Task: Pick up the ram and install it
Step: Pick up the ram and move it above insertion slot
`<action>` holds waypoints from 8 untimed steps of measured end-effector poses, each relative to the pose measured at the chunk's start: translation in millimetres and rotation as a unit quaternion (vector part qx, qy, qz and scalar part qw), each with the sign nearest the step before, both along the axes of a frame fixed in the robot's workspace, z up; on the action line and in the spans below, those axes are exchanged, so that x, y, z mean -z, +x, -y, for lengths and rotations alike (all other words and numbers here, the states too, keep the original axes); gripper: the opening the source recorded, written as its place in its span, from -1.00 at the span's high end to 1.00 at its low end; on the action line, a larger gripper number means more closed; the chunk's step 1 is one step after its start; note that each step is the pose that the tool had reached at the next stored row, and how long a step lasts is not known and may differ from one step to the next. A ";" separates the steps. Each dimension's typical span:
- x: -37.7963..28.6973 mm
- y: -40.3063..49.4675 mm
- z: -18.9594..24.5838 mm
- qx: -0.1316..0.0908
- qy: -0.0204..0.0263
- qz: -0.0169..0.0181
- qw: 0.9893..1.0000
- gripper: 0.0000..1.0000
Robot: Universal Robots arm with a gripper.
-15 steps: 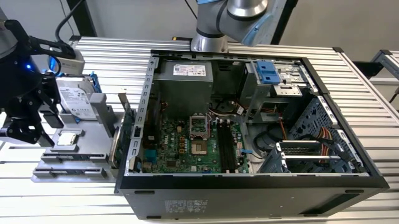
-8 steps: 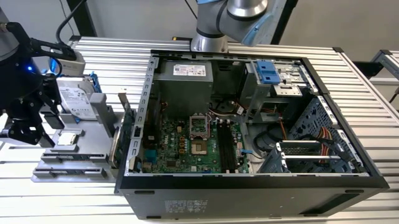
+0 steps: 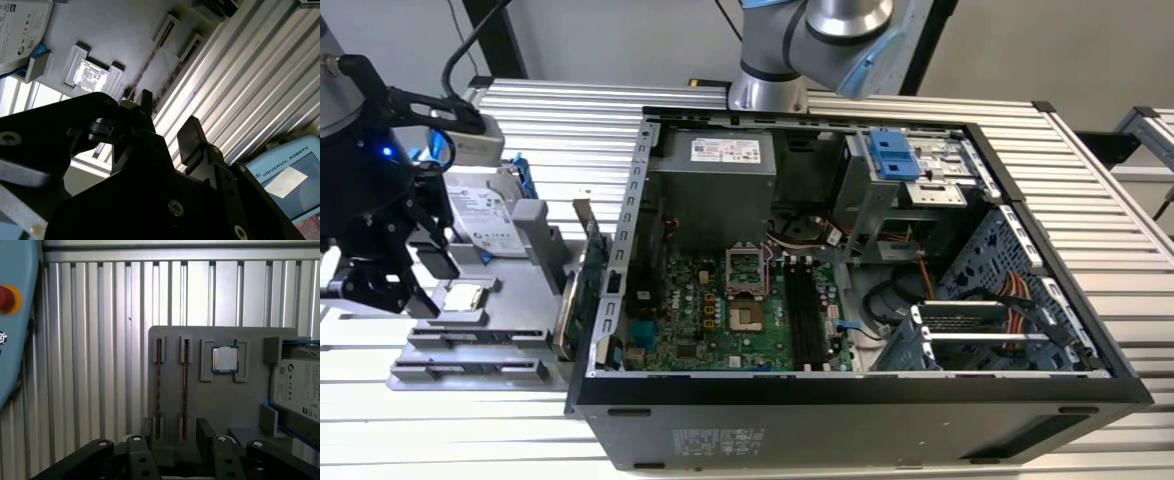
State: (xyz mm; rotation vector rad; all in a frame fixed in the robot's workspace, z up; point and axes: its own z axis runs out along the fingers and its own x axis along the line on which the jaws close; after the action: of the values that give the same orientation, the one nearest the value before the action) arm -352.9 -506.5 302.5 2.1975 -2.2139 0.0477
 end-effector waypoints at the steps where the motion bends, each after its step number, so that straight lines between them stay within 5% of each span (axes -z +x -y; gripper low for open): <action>1: 0.5 0.0 0.0 0.000 0.000 0.000 1.000 -1.00; 8: 4.2 0.0 0.0 0.000 0.000 0.000 1.000 -1.00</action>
State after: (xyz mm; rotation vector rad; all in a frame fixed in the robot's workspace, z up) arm -352.9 -506.4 298.3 2.1975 -2.2140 0.0478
